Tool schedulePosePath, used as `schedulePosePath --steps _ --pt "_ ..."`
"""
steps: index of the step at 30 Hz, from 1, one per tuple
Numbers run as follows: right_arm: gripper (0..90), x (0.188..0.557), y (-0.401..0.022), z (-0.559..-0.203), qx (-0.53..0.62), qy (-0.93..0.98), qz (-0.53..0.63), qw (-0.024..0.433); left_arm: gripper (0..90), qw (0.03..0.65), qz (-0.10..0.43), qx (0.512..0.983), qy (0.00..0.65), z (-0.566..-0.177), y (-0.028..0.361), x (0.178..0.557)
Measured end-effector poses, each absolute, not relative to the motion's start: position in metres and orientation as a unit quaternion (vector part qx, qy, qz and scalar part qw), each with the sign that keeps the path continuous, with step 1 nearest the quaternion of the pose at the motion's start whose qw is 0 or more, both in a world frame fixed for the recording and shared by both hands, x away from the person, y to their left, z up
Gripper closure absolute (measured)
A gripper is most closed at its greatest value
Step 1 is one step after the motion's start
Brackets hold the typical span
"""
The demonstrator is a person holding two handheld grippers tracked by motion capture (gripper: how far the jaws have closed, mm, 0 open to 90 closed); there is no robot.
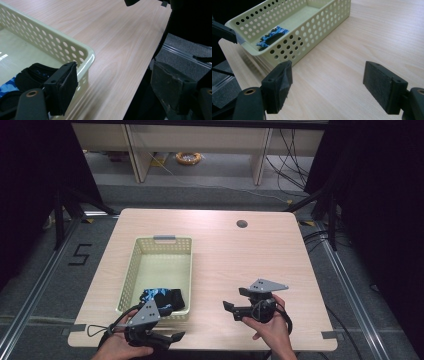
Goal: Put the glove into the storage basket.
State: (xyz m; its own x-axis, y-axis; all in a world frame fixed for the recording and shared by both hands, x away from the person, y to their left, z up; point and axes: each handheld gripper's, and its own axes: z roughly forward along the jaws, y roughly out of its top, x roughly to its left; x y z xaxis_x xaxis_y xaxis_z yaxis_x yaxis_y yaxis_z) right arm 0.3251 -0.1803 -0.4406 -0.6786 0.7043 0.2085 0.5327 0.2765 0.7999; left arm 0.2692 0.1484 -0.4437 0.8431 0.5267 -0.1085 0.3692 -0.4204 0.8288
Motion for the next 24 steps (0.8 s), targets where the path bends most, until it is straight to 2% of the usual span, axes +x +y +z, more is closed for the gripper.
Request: schedulePosePath --steps 6,11,13,24 --pt "24.7 0.318 -0.180 -0.444 0.398 0.793 0.454 0.079 21.1 0.467 0.076 0.839 0.268 -0.448 0.147 0.263" --pt "24.1 0.314 -0.182 -0.448 0.389 0.794 0.458 0.087 20.9 0.464 0.072 0.846 0.251 -0.453 0.146 0.260" --pt "23.6 0.311 -0.182 -0.449 0.399 0.792 0.456 0.074 20.7 0.467 0.062 0.844 0.258 -0.456 0.145 0.257" --pt "19.6 0.305 -0.187 -0.461 0.392 0.795 0.457 0.076 18.7 0.454 0.049 0.851 0.260 -0.472 0.144 0.254"
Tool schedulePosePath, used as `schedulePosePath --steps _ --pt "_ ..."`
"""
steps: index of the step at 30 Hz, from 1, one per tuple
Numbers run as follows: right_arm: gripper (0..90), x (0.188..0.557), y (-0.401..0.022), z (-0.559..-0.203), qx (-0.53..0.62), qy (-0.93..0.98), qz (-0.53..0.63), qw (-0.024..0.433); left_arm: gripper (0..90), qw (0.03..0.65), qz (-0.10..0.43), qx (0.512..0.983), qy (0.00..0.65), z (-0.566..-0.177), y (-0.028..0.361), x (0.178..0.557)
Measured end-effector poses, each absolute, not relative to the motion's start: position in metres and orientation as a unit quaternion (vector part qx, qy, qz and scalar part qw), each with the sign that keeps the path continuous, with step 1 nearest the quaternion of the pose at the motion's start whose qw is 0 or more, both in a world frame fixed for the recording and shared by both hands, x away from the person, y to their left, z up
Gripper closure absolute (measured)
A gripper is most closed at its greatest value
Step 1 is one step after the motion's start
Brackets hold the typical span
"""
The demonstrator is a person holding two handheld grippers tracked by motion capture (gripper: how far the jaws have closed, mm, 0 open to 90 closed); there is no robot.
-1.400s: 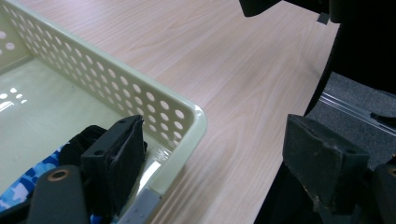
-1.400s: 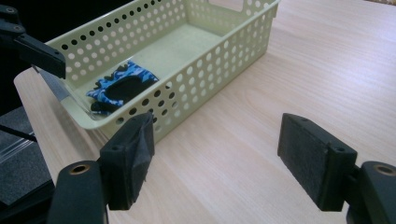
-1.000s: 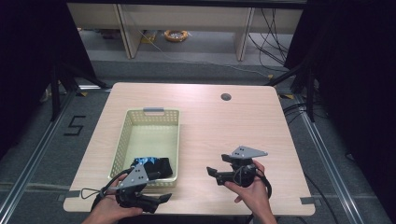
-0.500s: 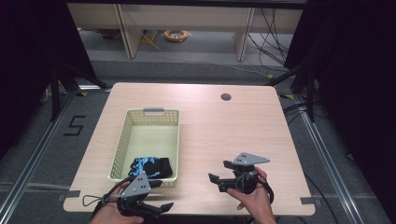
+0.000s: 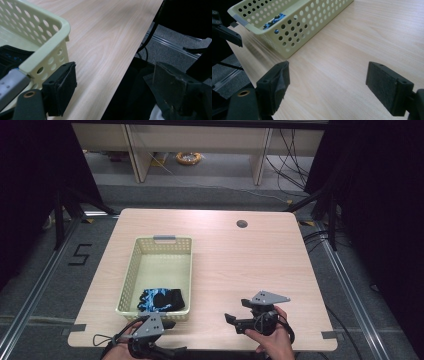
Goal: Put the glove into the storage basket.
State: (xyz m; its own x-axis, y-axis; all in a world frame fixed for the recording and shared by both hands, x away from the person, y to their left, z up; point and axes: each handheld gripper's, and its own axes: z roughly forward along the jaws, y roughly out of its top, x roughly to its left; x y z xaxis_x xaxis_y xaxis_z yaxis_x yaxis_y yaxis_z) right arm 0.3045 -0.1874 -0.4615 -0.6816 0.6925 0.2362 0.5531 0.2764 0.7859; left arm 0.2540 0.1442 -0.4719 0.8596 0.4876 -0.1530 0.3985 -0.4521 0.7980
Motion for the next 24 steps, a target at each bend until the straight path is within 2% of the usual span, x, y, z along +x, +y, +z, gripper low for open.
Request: schedulePosePath --steps 3,6,14,18,19,24 --pt "19.1 0.300 -0.187 -0.463 0.399 0.792 0.458 0.065 18.5 0.455 0.041 0.850 0.264 -0.477 0.143 0.252" --pt "18.8 0.300 -0.189 -0.467 0.389 0.799 0.452 0.078 18.4 0.445 0.040 0.859 0.251 -0.482 0.144 0.252" --pt "18.7 0.292 -0.195 -0.474 0.393 0.800 0.446 0.076 18.5 0.434 0.033 0.857 0.275 -0.493 0.146 0.250" --pt "18.5 0.288 -0.198 -0.478 0.393 0.803 0.441 0.074 18.5 0.415 0.061 0.873 0.250 -0.497 0.148 0.250" --pt "18.4 0.286 -0.198 -0.479 0.399 0.800 0.442 0.071 18.5 0.417 0.055 0.867 0.267 -0.499 0.147 0.248" --pt "18.3 0.281 -0.200 -0.482 0.394 0.810 0.426 0.085 18.6 0.411 0.057 0.870 0.265 -0.502 0.149 0.247"
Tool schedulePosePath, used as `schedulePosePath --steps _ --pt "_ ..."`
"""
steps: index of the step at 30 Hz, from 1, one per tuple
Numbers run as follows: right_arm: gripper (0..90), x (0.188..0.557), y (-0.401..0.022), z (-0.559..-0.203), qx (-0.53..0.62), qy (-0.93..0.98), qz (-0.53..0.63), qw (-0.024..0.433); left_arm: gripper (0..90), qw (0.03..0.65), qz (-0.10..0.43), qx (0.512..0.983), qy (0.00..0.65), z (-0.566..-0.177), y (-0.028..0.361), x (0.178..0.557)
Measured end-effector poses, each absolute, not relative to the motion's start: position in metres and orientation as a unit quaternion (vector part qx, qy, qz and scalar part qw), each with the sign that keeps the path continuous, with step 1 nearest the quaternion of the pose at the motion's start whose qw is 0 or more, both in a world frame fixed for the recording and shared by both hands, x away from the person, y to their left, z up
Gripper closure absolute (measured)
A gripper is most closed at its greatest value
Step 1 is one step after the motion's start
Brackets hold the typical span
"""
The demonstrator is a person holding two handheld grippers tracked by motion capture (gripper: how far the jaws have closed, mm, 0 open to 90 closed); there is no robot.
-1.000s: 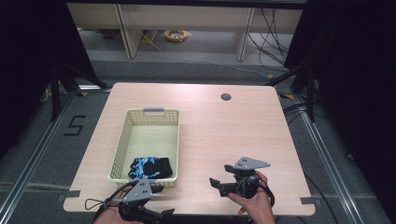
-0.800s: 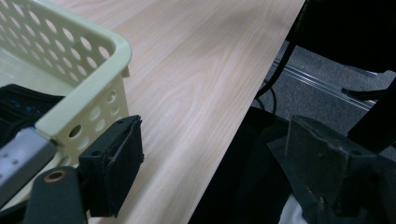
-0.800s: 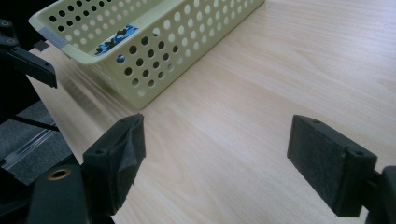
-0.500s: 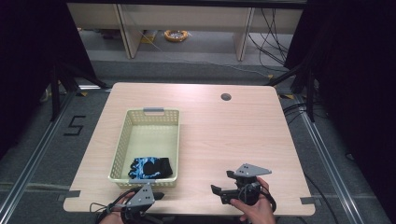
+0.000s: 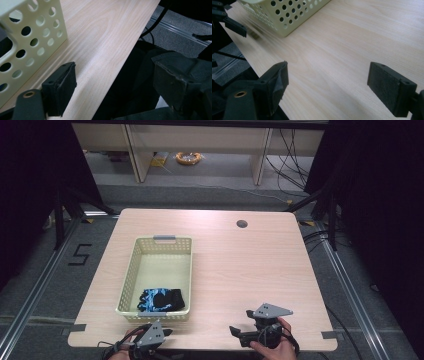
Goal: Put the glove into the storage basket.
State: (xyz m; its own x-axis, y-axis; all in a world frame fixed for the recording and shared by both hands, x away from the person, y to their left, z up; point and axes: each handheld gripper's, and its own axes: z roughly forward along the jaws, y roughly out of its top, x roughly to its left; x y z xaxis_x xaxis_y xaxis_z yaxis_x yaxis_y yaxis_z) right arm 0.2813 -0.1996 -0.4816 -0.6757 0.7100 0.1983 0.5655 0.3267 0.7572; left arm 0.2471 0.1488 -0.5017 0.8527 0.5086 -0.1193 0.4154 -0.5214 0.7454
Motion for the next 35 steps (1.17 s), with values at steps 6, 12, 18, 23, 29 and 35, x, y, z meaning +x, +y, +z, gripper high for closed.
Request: schedulePosePath --steps 6,12,18,23,29,35 --pt "17.7 0.273 -0.201 -0.484 0.391 0.816 0.416 0.086 18.5 0.401 0.066 0.875 0.264 -0.506 0.151 0.244" --pt "17.5 0.265 -0.200 -0.487 0.382 0.832 0.392 0.096 18.5 0.393 0.081 0.882 0.246 -0.504 0.155 0.244" --pt "17.5 0.261 -0.203 -0.489 0.379 0.834 0.388 0.101 18.4 0.395 0.075 0.877 0.264 -0.505 0.156 0.244" --pt "17.6 0.262 -0.205 -0.490 0.376 0.838 0.383 0.098 18.4 0.396 0.075 0.875 0.268 -0.506 0.155 0.244" --pt "17.6 0.261 -0.204 -0.491 0.380 0.839 0.378 0.091 18.5 0.392 0.081 0.880 0.256 -0.506 0.157 0.247" --pt "17.7 0.264 -0.206 -0.492 0.378 0.838 0.382 0.094 18.6 0.396 0.080 0.873 0.273 -0.507 0.157 0.246"
